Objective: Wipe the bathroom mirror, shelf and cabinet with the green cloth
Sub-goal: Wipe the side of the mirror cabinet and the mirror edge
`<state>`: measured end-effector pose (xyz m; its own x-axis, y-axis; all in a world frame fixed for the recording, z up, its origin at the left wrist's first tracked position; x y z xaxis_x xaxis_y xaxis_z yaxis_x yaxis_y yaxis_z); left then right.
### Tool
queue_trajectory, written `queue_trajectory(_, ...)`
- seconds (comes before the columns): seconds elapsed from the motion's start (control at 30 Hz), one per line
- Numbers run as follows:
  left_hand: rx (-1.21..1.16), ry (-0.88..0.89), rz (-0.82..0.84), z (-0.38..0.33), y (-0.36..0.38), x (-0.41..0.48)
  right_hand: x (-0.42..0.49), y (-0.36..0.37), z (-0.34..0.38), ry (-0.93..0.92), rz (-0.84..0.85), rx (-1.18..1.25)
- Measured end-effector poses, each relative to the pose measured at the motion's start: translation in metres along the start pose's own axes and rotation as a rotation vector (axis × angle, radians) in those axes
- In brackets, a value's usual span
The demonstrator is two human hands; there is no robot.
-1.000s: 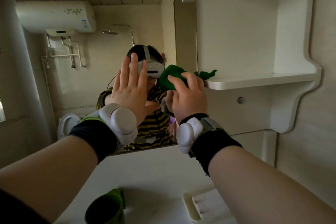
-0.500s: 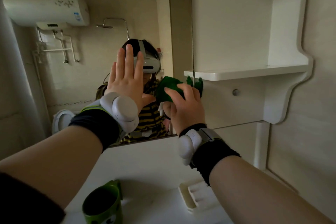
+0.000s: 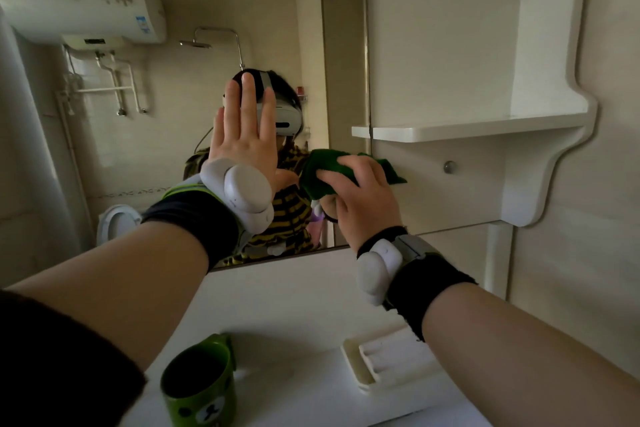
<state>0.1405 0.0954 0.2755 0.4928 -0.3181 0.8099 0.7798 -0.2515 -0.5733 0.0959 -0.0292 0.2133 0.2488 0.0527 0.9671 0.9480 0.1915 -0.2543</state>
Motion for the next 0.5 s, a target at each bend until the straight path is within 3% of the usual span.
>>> queue_trajectory(0.2,-0.015,0.007,0.001,0.002,0.002,0.001,0.020,-0.001,-0.005,0.081,-0.049,0.053)
queue_trajectory(0.4,-0.025,0.022,-0.051,0.003,0.001,-0.001,0.016,0.001,-0.004,0.041,-0.014,-0.013)
queue_trajectory(0.5,-0.069,0.038,0.032,0.005,0.006,0.002,0.012,0.000,-0.002,0.053,-0.043,-0.029)
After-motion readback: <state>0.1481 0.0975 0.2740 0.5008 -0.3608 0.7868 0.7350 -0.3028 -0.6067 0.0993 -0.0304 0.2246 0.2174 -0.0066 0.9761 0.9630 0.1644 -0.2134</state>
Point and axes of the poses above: each hand's wrist, its own x-axis towards the middle knuckle, its own y-axis out of the palm, z = x × y, the point moved 7 cm from there along x, towards the middle knuckle, and after that the axes turned 2 degrees about -x, right-handed, at the moved point
